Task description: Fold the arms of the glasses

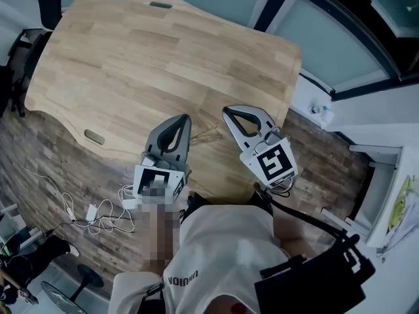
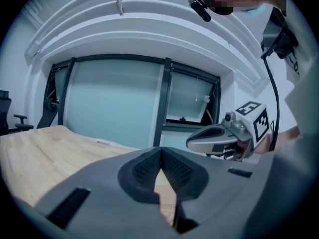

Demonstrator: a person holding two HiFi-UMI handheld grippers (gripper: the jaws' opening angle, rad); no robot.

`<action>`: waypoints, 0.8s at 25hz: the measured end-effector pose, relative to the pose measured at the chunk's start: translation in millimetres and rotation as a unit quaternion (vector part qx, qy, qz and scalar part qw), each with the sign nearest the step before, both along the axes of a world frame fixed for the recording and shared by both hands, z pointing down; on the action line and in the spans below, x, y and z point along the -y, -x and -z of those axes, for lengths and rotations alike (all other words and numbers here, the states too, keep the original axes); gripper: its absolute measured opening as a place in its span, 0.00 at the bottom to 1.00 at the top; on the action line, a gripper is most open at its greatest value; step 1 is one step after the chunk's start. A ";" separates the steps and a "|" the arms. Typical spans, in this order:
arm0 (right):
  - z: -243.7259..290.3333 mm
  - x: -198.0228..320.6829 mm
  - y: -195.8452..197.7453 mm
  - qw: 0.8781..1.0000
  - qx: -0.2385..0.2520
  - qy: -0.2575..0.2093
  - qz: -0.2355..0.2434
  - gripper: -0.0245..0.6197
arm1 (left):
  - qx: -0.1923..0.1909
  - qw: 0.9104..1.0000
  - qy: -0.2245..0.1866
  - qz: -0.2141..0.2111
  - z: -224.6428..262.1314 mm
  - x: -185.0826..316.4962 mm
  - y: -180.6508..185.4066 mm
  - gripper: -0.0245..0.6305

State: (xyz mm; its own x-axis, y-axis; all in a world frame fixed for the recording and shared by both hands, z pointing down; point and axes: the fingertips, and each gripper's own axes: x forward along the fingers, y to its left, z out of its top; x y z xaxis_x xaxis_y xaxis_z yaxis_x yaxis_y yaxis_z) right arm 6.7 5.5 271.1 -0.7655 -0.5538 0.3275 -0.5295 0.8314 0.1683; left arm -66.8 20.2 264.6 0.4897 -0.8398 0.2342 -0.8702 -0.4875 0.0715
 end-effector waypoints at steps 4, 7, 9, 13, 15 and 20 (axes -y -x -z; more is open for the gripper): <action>6.3 3.9 0.7 1.000 0.002 -0.011 0.000 0.07 | 0.003 1.000 -0.010 0.000 5.7 3.4 -0.5 0.06; 7.7 6.0 -2.4 1.000 -0.003 -0.019 0.000 0.07 | 0.005 1.000 -0.012 0.000 6.9 4.9 -0.4 0.06; 7.3 6.7 -4.5 1.000 -0.012 -0.026 0.003 0.07 | 0.006 1.000 -0.010 0.002 5.9 5.3 0.0 0.06; 6.8 6.8 -5.6 1.000 -0.003 -0.015 -0.005 0.07 | 0.007 1.000 -0.005 0.002 3.5 4.7 0.5 0.06; 6.6 6.9 -5.0 1.000 0.001 -0.011 -0.007 0.07 | 0.010 1.000 -0.003 0.000 2.5 4.7 0.1 0.06; 5.6 8.2 -0.6 1.000 0.011 -0.001 -0.010 0.07 | 0.013 1.000 0.000 0.000 1.1 5.4 2.5 0.06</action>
